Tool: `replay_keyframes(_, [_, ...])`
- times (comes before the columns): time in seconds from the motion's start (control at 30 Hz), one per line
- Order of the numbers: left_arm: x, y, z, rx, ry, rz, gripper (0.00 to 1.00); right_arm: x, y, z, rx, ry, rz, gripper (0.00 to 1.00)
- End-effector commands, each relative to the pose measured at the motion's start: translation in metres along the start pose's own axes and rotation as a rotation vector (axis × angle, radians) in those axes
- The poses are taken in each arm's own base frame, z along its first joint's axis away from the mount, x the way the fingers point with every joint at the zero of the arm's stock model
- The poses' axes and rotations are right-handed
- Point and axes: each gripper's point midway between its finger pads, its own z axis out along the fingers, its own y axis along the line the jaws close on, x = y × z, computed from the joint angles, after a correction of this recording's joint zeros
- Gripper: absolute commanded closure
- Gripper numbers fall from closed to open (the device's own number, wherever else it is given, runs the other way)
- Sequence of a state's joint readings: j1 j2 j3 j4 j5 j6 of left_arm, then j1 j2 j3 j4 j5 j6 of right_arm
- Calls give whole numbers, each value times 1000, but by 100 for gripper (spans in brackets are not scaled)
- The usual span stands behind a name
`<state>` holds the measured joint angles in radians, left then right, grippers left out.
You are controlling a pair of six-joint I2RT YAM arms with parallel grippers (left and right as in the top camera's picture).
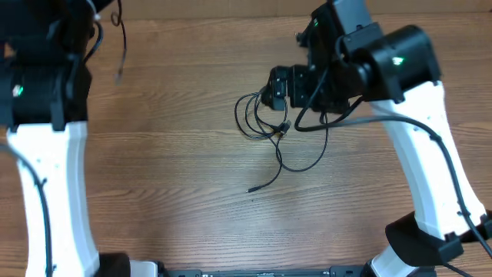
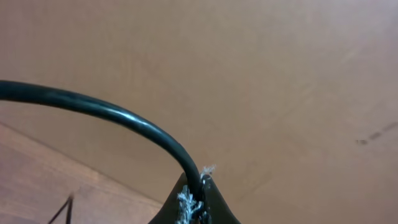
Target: Untangle cables
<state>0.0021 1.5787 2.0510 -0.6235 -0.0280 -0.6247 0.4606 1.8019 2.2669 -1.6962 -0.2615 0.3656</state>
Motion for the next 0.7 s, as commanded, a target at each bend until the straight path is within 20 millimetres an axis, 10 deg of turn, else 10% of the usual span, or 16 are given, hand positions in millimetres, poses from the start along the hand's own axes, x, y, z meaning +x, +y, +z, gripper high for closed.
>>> replay_keyframes(0.0, [16, -9, 43, 85, 33, -70, 96, 15, -13, 22, 37, 87, -7, 0])
replay_keyframes(0.33, [47, -27, 104, 254, 116, -329, 96, 34, -34, 63, 88, 202, 29, 0])
replay_keyframes(0.53, [52, 2, 125, 174, 94, -293, 96, 36, -36, 67, 93, 212, 32, 0])
replay_keyframes(0.67, [54, 56, 140, 5, 70, -212, 96, 39, -37, 66, 98, 224, 35, 0])
